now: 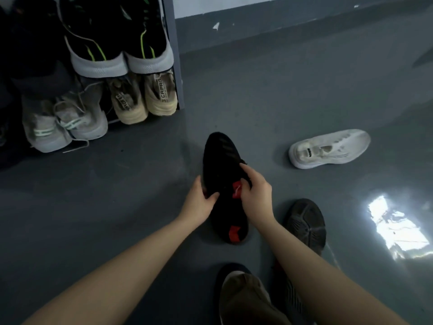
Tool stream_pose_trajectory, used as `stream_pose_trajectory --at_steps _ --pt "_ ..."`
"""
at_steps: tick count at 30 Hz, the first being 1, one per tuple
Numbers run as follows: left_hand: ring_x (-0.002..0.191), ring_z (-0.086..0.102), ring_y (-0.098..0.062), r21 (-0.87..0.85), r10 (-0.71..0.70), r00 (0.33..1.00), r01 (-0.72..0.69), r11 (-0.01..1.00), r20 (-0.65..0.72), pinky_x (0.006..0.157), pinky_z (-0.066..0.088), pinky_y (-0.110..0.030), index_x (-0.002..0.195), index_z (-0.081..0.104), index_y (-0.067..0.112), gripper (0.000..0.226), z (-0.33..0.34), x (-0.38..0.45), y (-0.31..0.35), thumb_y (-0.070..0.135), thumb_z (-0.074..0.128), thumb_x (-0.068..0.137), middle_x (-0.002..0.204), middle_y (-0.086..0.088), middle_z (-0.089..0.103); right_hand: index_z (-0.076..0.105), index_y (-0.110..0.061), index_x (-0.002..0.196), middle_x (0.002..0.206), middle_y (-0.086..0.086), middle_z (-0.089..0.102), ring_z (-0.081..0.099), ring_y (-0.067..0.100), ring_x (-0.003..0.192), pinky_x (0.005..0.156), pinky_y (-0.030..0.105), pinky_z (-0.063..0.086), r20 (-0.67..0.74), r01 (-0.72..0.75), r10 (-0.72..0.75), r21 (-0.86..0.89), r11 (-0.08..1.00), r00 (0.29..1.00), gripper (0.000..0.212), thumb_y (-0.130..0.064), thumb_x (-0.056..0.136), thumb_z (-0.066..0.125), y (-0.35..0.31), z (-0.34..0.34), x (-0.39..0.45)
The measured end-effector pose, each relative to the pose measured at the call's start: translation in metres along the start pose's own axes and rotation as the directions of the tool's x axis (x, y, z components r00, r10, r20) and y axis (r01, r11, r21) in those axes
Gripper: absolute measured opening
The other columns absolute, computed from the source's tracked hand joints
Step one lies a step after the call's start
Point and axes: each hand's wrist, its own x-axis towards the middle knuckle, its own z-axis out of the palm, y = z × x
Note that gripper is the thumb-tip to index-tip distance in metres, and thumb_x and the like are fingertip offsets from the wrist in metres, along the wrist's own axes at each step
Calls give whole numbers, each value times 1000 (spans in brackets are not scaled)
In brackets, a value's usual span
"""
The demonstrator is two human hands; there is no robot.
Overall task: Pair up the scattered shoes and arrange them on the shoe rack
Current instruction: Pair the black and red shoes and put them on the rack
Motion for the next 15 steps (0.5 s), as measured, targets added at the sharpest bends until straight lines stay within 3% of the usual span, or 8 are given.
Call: stream_pose_trajectory --at_steps 3,5,8,11,13,15 --pt "121 50 -19 -39 -3 998 0 999 -58 100 42 -30 139 33 13 61 -2 0 -4 28 61 87 132 -3 53 58 -15 125 117 -5 62 56 3 106 90 9 41 -24 0 3 110 994 1000 40 1 89 47 -1 -11 -5" --pt "115 53 -15 -40 54 997 -57 998 -62 95 43 -26 132 43 15 50 -4 0 -2 26 62 88 124 2 57 57 -17 126 119 -9 60 53 -4 107 90 2 37 -16 -3 5 138 990 1000 40 0 90 48 1 -18 -8" --pt "107 57 -15 -10 123 985 -125 992 -124 90 45 -26 130 46 14 45 -3 -3 1 22 61 88 114 1 60 52 -21 130 127 -5 59 56 9 113 99 25 44 51 -51 44 136 989 998 37 -13 94 48 6 -21 -12" --pt "99 59 -14 37 172 967 -168 985 -188 83 47 -24 128 49 16 39 4 -11 6 20 57 90 106 2 63 43 -26 137 135 6 50 48 27 121 103 43 38 33 -128 134 -152 980 990 41 -32 96 43 18 -29 -18" --pt "94 59 -11 74 198 960 -186 980 -198 79 45 -22 126 51 16 34 7 -13 9 19 55 92 101 5 62 32 -29 142 148 10 31 31 35 131 108 48 24 8 -201 228 -439 876 974 50 -45 95 39 29 -37 -27" --pt "92 61 -12 126 219 956 -197 972 -194 77 48 -24 122 54 16 29 9 -13 11 19 53 93 97 7 62 19 -35 146 156 11 10 13 38 139 111 52 11 1 -269 329 -573 775 944 59 -55 93 34 39 -44 -37"
